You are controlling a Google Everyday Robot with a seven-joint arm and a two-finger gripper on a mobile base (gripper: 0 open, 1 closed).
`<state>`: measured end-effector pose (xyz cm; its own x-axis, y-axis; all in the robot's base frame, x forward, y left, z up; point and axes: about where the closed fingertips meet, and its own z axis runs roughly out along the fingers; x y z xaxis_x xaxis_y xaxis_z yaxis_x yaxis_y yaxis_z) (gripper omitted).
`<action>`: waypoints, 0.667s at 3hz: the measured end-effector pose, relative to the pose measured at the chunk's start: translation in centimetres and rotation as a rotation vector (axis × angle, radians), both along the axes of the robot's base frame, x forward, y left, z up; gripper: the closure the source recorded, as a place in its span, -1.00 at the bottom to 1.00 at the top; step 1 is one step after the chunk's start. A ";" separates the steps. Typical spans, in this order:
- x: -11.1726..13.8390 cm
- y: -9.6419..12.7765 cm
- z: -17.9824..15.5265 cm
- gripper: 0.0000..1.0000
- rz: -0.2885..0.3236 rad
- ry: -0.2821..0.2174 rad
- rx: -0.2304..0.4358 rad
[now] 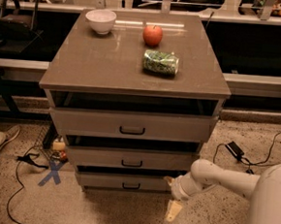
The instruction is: Open bottom drawer
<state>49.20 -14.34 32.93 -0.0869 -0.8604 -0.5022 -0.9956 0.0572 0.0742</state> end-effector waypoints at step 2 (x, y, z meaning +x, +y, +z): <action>1.8 1.6 -3.5 -1.00 0.017 -0.056 0.033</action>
Offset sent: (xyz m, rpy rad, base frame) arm 0.0158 0.0128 -0.0262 0.0259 -0.0486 0.0147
